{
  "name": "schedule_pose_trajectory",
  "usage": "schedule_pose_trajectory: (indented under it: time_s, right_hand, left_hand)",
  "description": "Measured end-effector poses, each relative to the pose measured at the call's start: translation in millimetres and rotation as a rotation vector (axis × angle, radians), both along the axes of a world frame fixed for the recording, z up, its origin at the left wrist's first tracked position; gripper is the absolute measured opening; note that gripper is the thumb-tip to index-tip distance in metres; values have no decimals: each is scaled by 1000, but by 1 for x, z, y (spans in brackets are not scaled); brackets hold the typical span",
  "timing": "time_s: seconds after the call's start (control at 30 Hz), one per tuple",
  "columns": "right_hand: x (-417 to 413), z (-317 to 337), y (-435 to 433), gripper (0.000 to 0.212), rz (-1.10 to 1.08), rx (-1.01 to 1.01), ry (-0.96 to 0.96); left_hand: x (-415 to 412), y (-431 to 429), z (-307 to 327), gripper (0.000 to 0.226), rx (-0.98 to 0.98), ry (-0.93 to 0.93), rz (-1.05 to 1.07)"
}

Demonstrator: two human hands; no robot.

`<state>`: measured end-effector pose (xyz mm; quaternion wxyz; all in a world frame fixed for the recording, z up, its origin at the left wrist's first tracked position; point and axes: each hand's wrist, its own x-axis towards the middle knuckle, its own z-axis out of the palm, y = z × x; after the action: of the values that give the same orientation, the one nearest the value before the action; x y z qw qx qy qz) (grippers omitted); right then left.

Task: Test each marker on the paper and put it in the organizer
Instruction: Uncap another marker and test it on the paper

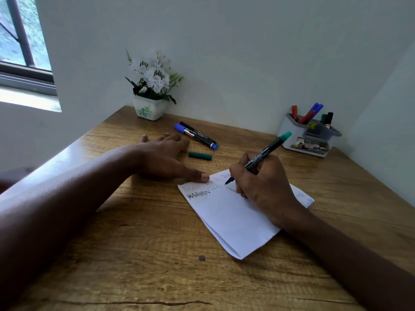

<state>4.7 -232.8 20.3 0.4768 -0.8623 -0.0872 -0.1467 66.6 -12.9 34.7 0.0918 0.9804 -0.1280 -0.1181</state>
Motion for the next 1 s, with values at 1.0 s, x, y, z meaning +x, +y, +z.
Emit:
schedule_pose_trajectory:
  time_s: [1.0]
  right_hand:
    - [-1, 2, 0, 21, -2, -74, -5]
  left_hand:
    - [-1, 0, 1, 128, 0, 0, -4]
